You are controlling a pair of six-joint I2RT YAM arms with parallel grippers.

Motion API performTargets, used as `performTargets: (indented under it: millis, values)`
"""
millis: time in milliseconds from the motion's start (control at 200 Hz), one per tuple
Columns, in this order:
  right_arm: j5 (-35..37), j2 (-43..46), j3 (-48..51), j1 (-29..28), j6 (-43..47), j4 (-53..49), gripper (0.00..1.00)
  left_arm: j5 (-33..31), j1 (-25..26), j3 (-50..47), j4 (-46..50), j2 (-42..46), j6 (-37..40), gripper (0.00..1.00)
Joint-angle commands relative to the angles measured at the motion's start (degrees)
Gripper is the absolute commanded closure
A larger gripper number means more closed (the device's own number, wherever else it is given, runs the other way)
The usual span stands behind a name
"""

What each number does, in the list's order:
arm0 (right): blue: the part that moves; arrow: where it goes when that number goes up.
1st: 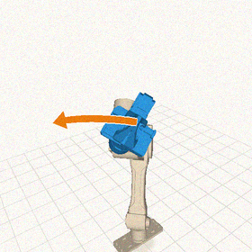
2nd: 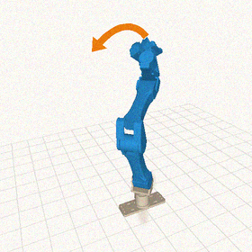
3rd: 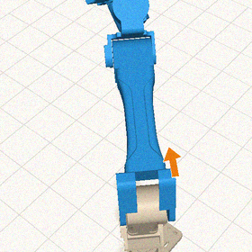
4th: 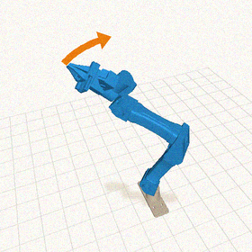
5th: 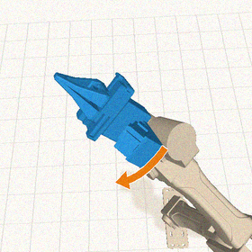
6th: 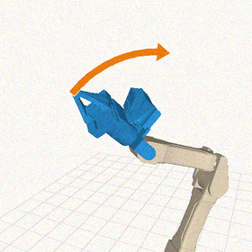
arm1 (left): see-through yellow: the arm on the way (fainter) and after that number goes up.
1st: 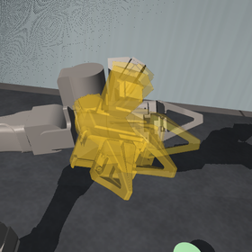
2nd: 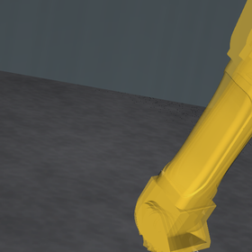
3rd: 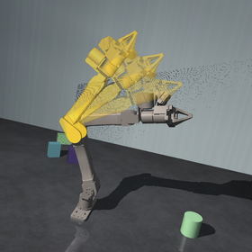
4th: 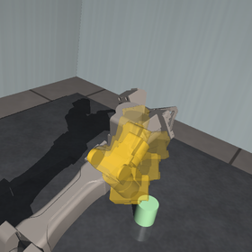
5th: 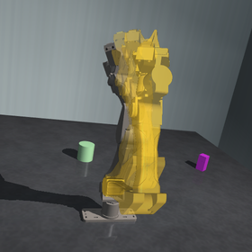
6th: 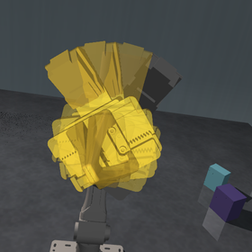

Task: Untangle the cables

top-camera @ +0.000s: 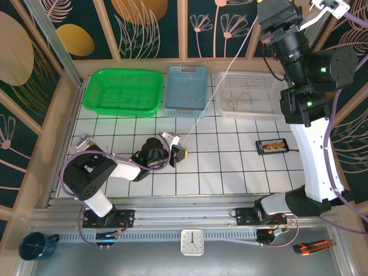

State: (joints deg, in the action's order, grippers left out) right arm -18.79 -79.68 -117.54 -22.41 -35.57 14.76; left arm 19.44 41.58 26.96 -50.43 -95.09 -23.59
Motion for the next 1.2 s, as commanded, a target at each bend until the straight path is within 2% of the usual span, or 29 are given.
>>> performTargets:
  millis: [0, 100, 380, 490, 595, 671, 816, 876, 941, 1011, 1191]
  values:
    - [-1.4, -0.9, -5.9, 1.0, -1.1, 0.4, 1.00, -0.2, 0.1, -0.8, -1.1, -1.3, 0.1, 0.84]
    - [-1.9, -1.8, -7.1, 1.2, -1.7, 0.1, 1.00, -0.3, 0.1, -0.5, -0.9, -1.7, 0.1, 0.76]
    - [-2.7, -2.1, -4.2, 1.3, -3.3, 1.7, 1.00, -0.3, 0.1, -0.5, -0.7, -2.3, 0.0, 0.76]
    - [-2.9, -2.6, -4.4, 1.2, -3.8, 1.8, 1.00, -0.3, 0.1, -0.6, -0.5, -2.0, 0.2, 0.60]
    - [-3.5, -3.1, -4.7, 1.3, -4.3, 2.0, 1.00, -0.6, 0.1, -0.7, -0.3, -1.6, 0.5, 0.50]
    - [-3.6, -3.3, -4.4, 1.3, -4.5, 2.0, 1.00, -0.5, 0.1, -0.5, -0.2, -1.4, 0.7, 0.52]
    - [-3.5, -3.0, -3.7, 1.3, -4.5, 2.3, 1.00, -0.2, 0.1, -0.6, -0.5, -1.5, 0.7, 0.69]
    - [-3.4, -3.2, -4.4, 1.4, -4.1, 1.7, 1.00, -0.4, 0.1, -0.6, -0.5, -1.6, 0.6, 0.69]
    - [-3.2, -3.2, -6.1, 2.2, -3.2, 0.2, 1.00, -0.8, 0.1, -0.7, -0.4, -1.7, 0.6, 0.62]
    - [-2.9, -2.7, -7.5, 3.7, -2.7, -0.7, 1.00, -0.9, 0.1, -0.9, -0.5, -1.8, 0.5, 0.58]
    - [-2.8, -1.7, -11.0, 7.9, -3.2, -1.8, 1.00, -0.5, 0.1, -0.3, -0.6, -2.8, 0.3, 0.61]
